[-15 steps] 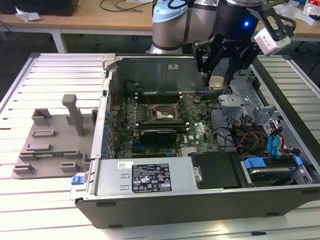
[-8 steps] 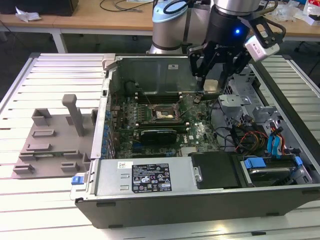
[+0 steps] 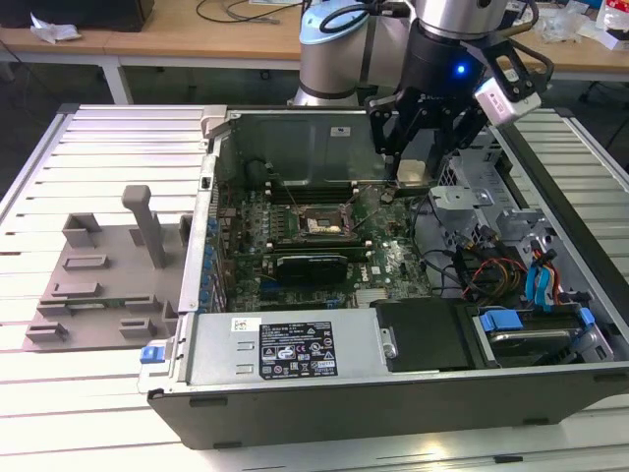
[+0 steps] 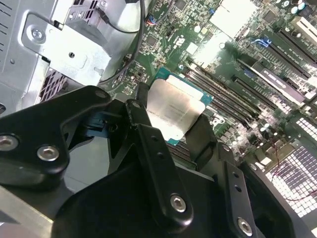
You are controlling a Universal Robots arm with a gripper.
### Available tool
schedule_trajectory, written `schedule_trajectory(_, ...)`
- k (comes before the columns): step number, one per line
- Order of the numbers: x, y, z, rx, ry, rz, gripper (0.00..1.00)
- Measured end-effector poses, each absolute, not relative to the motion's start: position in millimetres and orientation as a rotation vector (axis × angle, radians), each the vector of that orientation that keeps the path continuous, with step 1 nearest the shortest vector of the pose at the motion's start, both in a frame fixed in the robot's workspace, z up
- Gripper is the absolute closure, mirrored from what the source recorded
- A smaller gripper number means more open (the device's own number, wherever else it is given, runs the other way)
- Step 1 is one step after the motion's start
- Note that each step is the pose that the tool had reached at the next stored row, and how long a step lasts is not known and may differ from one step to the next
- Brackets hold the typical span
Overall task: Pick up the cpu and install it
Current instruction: 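Pick up the cpu and move it towards the insertion slot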
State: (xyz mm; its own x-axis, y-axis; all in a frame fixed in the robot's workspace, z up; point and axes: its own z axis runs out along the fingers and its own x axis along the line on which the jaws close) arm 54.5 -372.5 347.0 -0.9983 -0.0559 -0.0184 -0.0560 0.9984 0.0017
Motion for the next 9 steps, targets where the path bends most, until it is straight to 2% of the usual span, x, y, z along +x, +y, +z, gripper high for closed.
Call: schedule_trajectory(9,55,-361,334,-0.088,3.122,0.004,0.45)
